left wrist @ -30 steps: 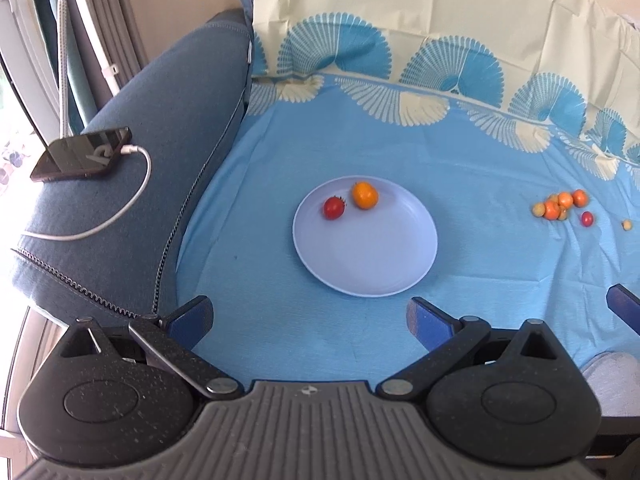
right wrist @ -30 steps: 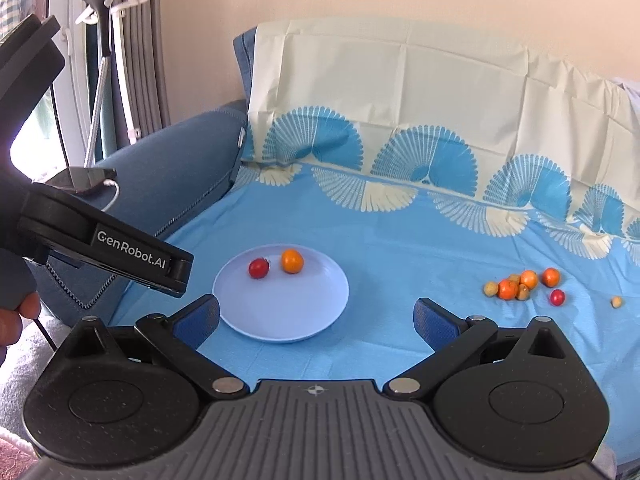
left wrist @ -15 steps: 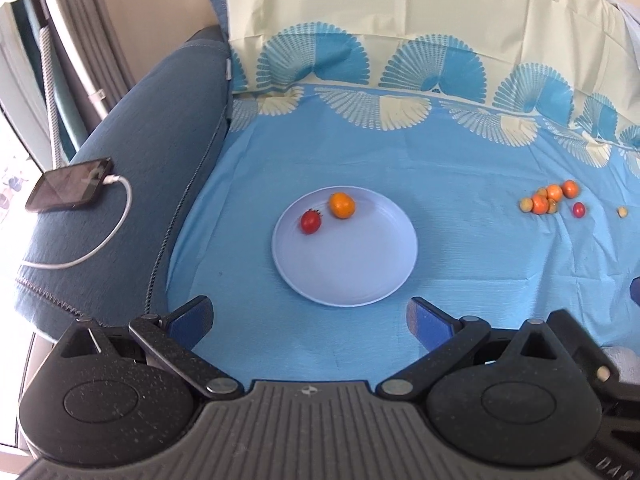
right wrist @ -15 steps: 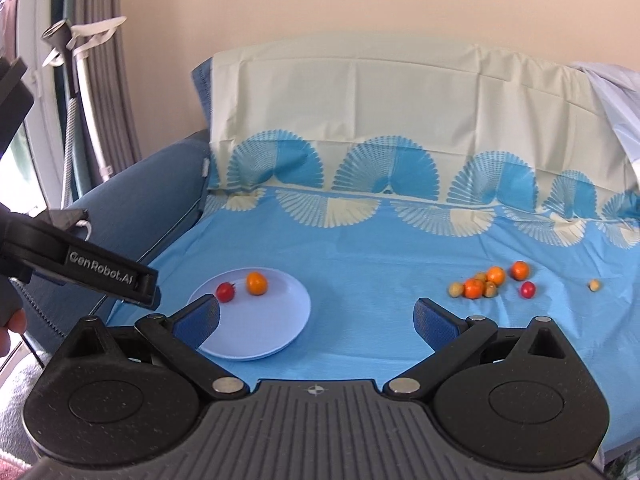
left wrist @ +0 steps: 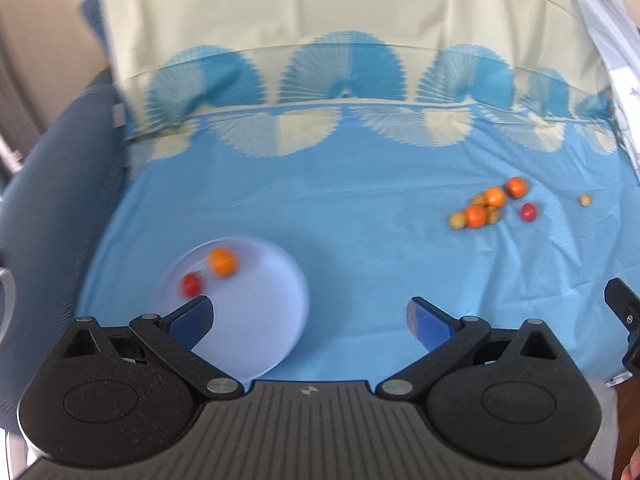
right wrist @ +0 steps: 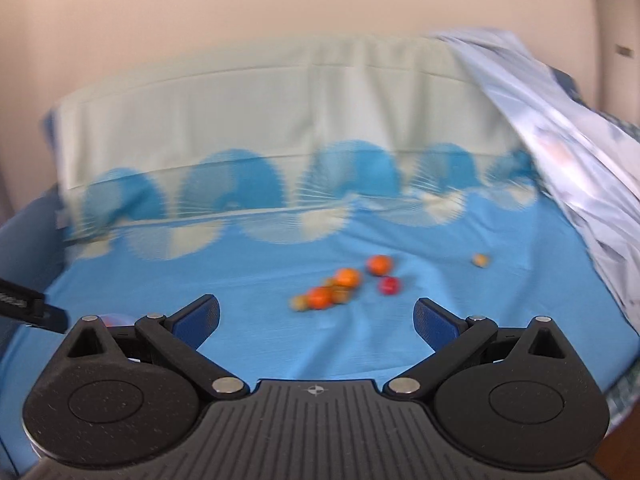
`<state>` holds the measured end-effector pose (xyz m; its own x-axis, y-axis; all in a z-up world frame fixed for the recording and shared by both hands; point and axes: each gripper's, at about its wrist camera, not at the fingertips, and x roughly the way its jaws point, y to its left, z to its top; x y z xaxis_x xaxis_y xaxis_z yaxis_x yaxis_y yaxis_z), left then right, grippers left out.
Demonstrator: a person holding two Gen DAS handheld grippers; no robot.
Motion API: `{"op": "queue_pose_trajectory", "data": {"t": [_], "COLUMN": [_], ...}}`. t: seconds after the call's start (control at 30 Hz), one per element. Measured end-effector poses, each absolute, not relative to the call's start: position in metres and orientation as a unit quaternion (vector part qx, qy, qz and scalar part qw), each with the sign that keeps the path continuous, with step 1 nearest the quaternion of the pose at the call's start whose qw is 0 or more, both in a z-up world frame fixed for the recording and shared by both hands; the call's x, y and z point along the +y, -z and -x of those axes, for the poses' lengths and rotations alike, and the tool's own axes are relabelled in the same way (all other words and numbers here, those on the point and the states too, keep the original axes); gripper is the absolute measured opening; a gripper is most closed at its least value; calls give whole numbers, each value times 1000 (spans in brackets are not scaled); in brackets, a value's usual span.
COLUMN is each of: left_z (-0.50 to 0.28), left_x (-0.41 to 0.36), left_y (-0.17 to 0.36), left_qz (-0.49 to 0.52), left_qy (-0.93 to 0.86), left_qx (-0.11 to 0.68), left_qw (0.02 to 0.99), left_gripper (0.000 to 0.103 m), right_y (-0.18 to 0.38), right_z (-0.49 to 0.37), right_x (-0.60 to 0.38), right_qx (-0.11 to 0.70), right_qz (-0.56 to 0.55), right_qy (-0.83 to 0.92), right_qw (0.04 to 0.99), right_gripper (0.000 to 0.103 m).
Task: Organize fruits
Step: 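Grasp a small yellow-brown fruit with the left tool while the right tool grasps a red tomato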
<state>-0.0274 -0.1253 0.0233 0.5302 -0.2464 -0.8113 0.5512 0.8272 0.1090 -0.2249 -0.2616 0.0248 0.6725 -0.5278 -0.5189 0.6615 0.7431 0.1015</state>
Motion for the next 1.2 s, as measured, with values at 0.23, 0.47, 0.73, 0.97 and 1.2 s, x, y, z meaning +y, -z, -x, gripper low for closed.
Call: {"op": "queue_pose_trajectory", "data": {"t": [0.23,0.47,0.73,0.97,1.2], "left_z": [-5,-43,-79,-87,-68], "left_x": [-231,-319,-367,-371,-371], "left_y": [36,116,163,172,158], "left_qz": [-218,-271,-284,-255,-251], "left_qy": [287,332,356,385,408], "left_qx": [442,459,464,457,437], "left_qw": [821,778,760,760,761], "left_gripper": [103,103,103,91,27], "right_y": [17,76,138,173,161], "right_z": [222,180,108,78,78], "right_x": [-357,-432,-472,-482,-466], "right_qx": [245,279,323,335,330], "right_qz": [-179,-188,-148,-122,-94], "right_qy": [392,382,321,308,270], "right_qw": [868,861,878,882,900], "right_gripper": [102,102,102,102,34]}}
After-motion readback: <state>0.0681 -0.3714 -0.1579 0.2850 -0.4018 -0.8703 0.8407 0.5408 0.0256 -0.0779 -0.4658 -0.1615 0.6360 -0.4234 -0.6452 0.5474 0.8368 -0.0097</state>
